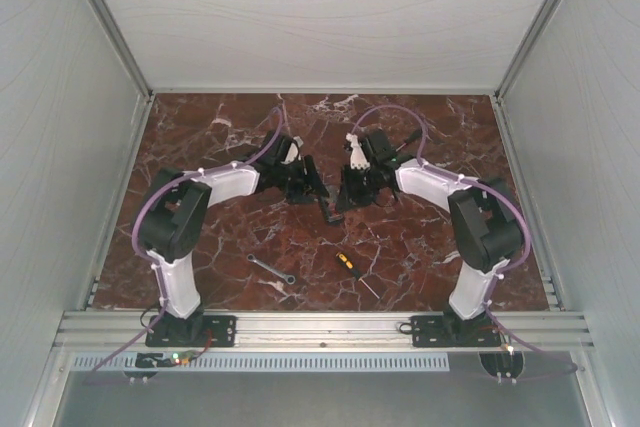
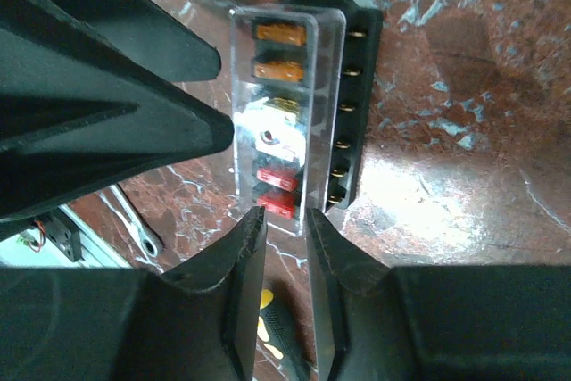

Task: Snap on the fuse box
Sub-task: Close the fuse box cover on the fuse box base.

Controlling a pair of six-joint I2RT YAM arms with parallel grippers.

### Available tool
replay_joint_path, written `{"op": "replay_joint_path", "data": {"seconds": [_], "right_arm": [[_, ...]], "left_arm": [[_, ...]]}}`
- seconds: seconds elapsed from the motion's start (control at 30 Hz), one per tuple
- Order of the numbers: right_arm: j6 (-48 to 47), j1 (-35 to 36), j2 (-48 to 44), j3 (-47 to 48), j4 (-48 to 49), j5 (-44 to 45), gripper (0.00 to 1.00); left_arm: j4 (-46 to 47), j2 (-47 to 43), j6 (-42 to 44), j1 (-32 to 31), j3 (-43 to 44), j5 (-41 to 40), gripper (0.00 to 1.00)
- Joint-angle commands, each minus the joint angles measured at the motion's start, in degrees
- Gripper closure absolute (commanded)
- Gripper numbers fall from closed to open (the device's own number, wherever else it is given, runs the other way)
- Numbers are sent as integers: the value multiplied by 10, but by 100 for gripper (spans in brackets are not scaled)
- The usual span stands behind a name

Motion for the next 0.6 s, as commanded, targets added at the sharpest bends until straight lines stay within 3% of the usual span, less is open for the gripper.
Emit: {"op": "replay_joint_path", "data": {"seconds": [0.0, 0.17, 0.37, 0.5, 0.57], "right_arm": [[10, -1, 21, -19, 19, -16, 79], [10, 2, 34, -38, 22, -17, 83], [18, 18, 63, -47, 12, -1, 90], [32, 33, 57, -52, 22, -6, 91], [39, 37, 36, -53, 35, -15, 90]], "left_arm": [[12, 24, 3, -5, 19, 14, 47], [26, 48, 1, -10, 0, 33, 65], [49, 63, -11, -23, -44, 49, 76], [55, 51, -8, -23, -73, 54, 76], [58, 27, -5, -23, -83, 43, 69]]}}
